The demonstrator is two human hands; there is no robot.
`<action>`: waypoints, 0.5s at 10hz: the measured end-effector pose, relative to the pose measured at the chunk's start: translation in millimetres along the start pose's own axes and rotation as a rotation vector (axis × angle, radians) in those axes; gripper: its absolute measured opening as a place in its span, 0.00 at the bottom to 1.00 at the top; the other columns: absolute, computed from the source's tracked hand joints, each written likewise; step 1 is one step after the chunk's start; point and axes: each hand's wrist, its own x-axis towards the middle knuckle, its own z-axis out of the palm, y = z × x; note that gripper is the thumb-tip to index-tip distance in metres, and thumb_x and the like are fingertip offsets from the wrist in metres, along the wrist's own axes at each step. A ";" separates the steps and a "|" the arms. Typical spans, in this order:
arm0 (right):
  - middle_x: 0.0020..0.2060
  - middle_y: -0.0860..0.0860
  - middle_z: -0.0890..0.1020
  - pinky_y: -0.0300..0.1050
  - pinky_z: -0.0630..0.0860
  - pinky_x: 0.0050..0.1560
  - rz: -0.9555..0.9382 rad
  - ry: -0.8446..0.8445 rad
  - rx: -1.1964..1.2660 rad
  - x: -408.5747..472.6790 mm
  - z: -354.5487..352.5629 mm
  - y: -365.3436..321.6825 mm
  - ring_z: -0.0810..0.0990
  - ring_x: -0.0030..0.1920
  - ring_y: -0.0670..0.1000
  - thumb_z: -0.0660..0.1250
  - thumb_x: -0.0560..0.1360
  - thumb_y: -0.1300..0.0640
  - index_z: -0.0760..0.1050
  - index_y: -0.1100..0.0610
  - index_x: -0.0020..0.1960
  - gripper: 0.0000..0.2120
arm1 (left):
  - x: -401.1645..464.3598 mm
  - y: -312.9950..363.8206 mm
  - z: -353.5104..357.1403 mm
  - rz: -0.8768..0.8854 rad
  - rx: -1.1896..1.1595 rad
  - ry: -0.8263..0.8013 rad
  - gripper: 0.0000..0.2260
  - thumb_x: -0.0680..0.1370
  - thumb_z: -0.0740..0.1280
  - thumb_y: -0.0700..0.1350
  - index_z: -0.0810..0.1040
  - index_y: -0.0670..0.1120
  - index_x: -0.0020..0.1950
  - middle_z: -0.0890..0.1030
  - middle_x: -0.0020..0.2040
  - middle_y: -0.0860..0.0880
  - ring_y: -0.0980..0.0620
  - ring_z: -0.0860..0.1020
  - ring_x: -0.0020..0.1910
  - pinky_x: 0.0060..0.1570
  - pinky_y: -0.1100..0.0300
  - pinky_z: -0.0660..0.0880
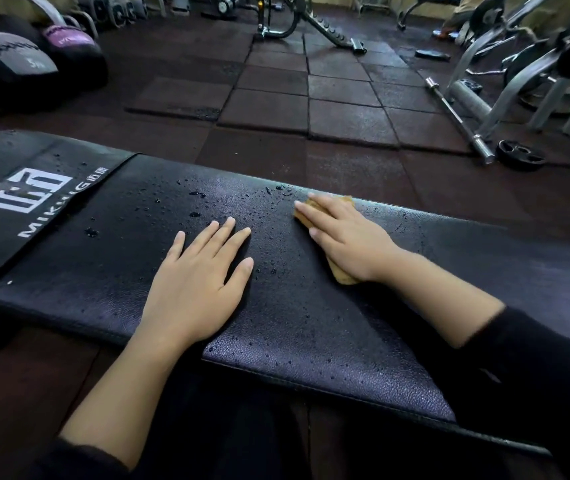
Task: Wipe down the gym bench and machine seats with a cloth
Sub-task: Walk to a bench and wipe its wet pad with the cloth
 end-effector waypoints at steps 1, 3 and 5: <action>0.75 0.49 0.58 0.40 0.48 0.72 0.025 -0.013 0.083 29.2 -4.1 21.5 0.54 0.75 0.50 0.52 0.82 0.54 0.57 0.48 0.75 0.21 | 0.2 -1.5 -0.6 0.005 0.008 -0.009 0.34 0.72 0.35 0.65 0.54 0.60 0.78 0.50 0.79 0.61 0.62 0.46 0.77 0.76 0.53 0.42; 0.71 0.50 0.66 0.34 0.57 0.67 0.060 0.067 0.108 -13.9 -20.7 70.2 0.65 0.71 0.50 0.56 0.80 0.64 0.66 0.52 0.71 0.21 | 0.3 -1.6 -0.9 0.009 0.011 -0.018 0.34 0.73 0.36 0.65 0.54 0.60 0.78 0.51 0.79 0.60 0.61 0.47 0.77 0.76 0.52 0.42; 0.72 0.47 0.64 0.39 0.57 0.71 0.043 0.100 0.159 -58.7 -17.5 67.1 0.63 0.71 0.47 0.59 0.79 0.58 0.63 0.50 0.72 0.22 | 0.5 -0.2 -2.0 0.001 0.012 -0.030 0.30 0.76 0.41 0.62 0.54 0.59 0.78 0.51 0.79 0.60 0.61 0.47 0.77 0.76 0.52 0.42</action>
